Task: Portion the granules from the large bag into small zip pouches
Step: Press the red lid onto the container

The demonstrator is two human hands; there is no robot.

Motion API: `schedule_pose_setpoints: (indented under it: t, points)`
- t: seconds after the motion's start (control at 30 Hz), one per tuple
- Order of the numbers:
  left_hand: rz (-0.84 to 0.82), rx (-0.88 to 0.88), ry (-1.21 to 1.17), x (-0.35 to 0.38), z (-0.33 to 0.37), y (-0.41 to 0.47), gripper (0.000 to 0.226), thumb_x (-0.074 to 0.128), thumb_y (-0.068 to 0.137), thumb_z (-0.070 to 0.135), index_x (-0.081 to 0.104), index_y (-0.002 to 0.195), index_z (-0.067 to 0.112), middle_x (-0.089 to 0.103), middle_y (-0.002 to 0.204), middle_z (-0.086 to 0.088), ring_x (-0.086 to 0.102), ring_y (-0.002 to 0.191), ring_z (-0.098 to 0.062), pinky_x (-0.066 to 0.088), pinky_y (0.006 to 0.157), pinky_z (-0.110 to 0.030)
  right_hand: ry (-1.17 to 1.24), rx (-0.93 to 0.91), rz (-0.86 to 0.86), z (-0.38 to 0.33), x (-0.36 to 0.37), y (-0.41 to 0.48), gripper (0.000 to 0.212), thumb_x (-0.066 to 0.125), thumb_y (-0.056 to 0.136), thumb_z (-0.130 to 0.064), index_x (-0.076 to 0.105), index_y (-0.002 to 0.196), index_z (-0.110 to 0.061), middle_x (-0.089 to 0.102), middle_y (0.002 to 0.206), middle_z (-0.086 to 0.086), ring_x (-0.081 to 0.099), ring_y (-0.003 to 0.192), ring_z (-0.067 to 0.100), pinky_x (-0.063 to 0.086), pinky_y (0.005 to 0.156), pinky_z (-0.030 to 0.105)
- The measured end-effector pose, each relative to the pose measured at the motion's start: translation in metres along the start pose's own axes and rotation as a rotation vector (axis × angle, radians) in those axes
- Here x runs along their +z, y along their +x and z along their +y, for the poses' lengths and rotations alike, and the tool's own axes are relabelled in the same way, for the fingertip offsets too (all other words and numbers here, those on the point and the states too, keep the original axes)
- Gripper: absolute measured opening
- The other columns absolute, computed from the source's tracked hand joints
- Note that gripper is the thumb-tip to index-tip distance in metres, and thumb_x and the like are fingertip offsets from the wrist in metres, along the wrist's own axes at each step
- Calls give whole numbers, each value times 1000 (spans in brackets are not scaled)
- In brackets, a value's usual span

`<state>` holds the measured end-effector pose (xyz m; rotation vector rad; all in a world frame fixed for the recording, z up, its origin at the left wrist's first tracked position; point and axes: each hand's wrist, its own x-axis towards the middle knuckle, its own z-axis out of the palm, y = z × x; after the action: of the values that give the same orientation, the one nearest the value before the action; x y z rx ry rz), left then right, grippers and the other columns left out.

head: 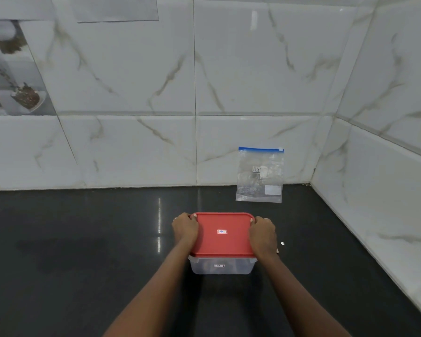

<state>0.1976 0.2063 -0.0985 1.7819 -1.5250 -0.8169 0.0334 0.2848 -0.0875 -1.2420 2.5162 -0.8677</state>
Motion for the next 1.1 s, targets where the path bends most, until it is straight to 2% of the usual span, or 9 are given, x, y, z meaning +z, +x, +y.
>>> schedule_pose_setpoints:
  t: [0.1, 0.27, 0.37, 0.47, 0.53, 0.7, 0.83, 0.93, 1.1]
  points:
    - [6, 12, 4, 0, 1, -3, 36, 41, 99, 23, 62, 97, -7, 62, 105, -24, 54, 105, -35, 41, 85, -36, 89, 26, -34, 2, -2, -1, 33, 30, 101, -19, 60, 103, -3, 55, 105, 13, 53, 89, 25, 34, 72, 28]
    - [-58, -15, 35, 1, 1, -2, 48, 29, 102, 30, 60, 109, -6, 60, 116, -25, 49, 117, -38, 37, 99, -39, 236, 108, -207, 2, -5, 3, 43, 24, 103, -25, 56, 115, 1, 54, 115, 17, 52, 113, 33, 38, 94, 36]
    - [-120, -105, -20, -2, 2, -2, 53, 27, 102, 34, 56, 118, -7, 56, 125, -26, 49, 119, -38, 38, 95, -36, 372, 189, -267, 2, -9, 3, 38, 24, 102, -29, 54, 92, -8, 43, 104, 10, 52, 105, 28, 38, 102, 41]
    - [-166, -167, -158, -3, -3, -1, 55, 32, 100, 38, 56, 117, -9, 57, 123, -25, 53, 115, -38, 41, 94, -35, 569, 268, -314, -1, -14, -1, 48, 27, 103, -35, 41, 130, 1, 47, 123, 14, 49, 120, 30, 37, 107, 40]
    - [-190, -238, -282, -1, -7, 0, 59, 39, 97, 45, 58, 114, -8, 60, 118, -23, 57, 108, -37, 45, 96, -39, 619, 296, -343, -1, -14, 2, 58, 29, 102, -42, 28, 141, 1, 46, 132, 15, 46, 125, 30, 36, 108, 40]
    - [-257, -316, -499, 4, -11, 5, 49, 45, 94, 46, 61, 95, 0, 65, 103, -22, 63, 96, -36, 52, 89, -50, 716, 348, -424, 1, -13, 8, 44, 32, 101, -41, 36, 129, -7, 50, 102, 4, 54, 114, 28, 41, 106, 47]
    - [-253, -334, -593, 1, -8, 3, 39, 46, 96, 37, 57, 81, 3, 60, 85, -19, 59, 71, -28, 53, 68, -39, 736, 330, -426, 2, -13, 8, 24, 32, 103, -35, 35, 112, -14, 47, 83, -1, 55, 104, 26, 42, 104, 49]
    - [-199, -325, -567, 3, -9, 4, 38, 48, 96, 34, 55, 76, 2, 58, 80, -17, 55, 67, -26, 47, 65, -35, 727, 299, -374, 0, -12, 8, 42, 33, 103, -32, 34, 133, -2, 45, 81, -2, 54, 104, 27, 42, 104, 48]
    - [-59, -265, -364, 0, -7, -2, 45, 53, 93, 36, 51, 61, 4, 52, 65, -8, 53, 73, -27, 39, 67, -32, 598, 253, -293, 0, -10, 2, 50, 33, 101, -37, 44, 129, 4, 53, 100, 8, 54, 100, 27, 43, 101, 46]
